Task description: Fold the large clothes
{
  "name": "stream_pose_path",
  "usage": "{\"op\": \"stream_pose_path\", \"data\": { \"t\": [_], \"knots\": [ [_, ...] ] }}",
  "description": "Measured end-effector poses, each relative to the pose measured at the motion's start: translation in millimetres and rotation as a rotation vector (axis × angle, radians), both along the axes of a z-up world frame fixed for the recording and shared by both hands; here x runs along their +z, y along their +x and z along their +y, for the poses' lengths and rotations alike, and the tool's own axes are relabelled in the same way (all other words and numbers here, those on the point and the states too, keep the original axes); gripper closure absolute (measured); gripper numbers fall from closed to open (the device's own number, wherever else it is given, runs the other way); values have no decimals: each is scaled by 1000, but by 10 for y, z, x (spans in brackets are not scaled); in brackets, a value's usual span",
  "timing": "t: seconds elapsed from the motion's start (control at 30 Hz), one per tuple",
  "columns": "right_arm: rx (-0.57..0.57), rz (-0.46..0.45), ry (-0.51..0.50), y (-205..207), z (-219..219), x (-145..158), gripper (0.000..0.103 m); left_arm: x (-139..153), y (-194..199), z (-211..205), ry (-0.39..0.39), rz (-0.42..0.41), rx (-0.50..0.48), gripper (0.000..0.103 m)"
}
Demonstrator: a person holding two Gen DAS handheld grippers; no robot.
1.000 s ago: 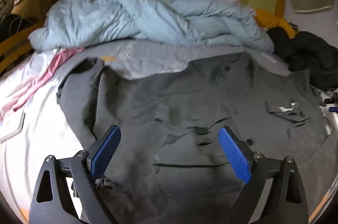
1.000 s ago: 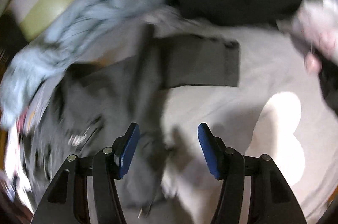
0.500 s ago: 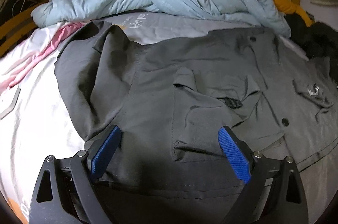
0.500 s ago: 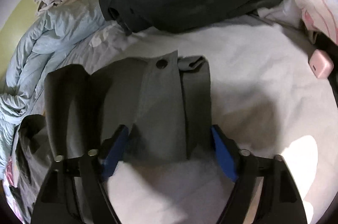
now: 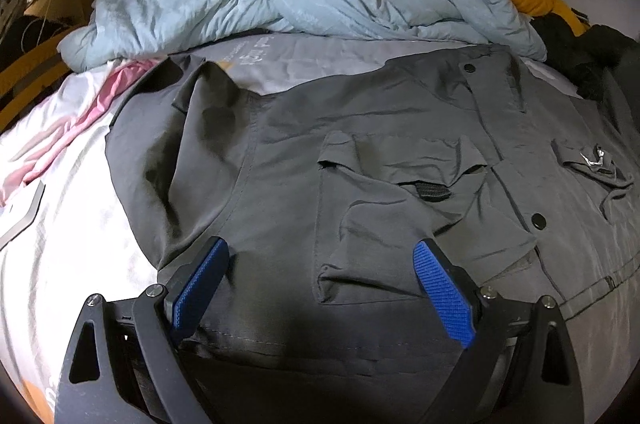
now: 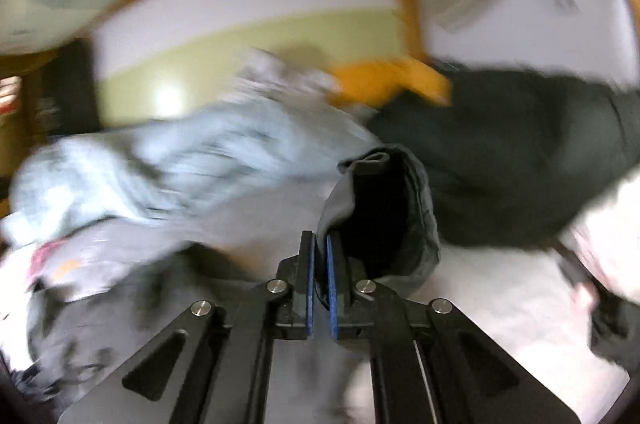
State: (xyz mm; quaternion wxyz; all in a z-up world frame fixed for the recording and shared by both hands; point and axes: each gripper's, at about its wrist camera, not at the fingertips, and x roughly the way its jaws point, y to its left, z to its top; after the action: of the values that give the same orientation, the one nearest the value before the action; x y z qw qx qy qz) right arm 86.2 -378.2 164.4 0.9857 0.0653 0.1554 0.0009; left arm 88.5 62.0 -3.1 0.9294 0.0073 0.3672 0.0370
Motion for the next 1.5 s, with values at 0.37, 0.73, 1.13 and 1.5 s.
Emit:
{"op": "stream_pose_path", "data": {
  "t": [0.37, 0.73, 1.13, 1.5],
  "knots": [
    [572, 85, 73, -329, 1374, -27, 100, 90, -102, -172, 49, -63, -69, 9],
    [214, 357, -100, 364, 779, -856, 100, 555, -316, -706, -53, -127, -284, 9],
    [97, 422, -42, 276, 31, -887, 68, 656, 685, -2133, -482, 114, -521, 44],
    [90, 434, -2, 225, -202, -901, 45, 20, 1350, -2604, -612, 309, -466, 97]
  ]
}}
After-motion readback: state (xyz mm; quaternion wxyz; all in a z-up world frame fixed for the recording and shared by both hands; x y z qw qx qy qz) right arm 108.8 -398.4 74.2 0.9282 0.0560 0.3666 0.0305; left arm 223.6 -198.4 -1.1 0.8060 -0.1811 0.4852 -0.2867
